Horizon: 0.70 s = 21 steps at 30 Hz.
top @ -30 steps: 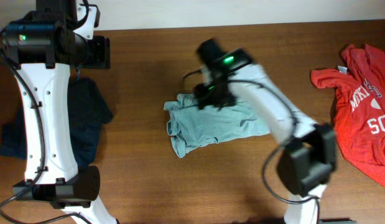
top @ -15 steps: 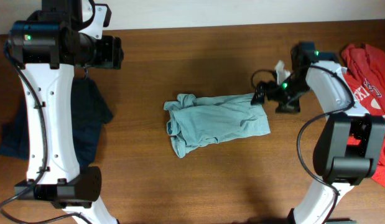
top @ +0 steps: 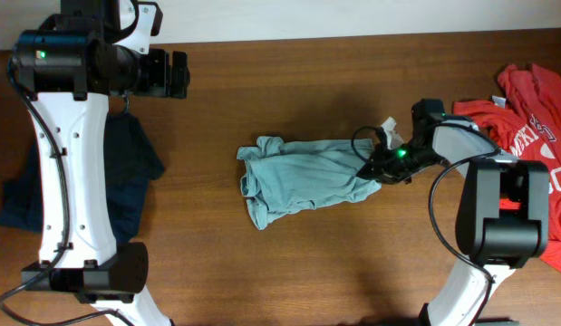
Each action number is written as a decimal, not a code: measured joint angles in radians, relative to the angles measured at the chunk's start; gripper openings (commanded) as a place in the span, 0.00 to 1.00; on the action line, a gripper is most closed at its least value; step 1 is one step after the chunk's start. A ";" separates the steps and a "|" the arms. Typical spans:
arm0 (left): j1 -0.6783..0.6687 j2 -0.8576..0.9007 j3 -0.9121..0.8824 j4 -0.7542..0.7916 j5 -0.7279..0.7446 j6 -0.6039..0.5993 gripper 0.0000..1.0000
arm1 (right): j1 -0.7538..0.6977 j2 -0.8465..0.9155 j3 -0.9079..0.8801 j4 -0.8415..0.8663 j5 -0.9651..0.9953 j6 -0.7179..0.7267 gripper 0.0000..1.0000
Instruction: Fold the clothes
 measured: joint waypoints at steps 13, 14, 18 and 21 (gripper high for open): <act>0.000 0.000 0.000 -0.002 0.000 0.000 0.99 | -0.034 -0.153 0.346 -0.322 0.491 0.056 0.06; 0.000 0.000 0.000 -0.002 0.000 0.000 0.99 | -0.003 -0.152 0.346 -0.323 0.497 0.057 0.07; 0.000 0.000 0.000 -0.003 0.001 0.000 0.99 | 0.204 -0.151 0.344 -0.303 0.515 0.059 0.10; 0.000 0.000 0.000 -0.003 0.000 0.000 0.99 | 0.351 -0.138 0.344 -0.259 0.536 0.059 0.17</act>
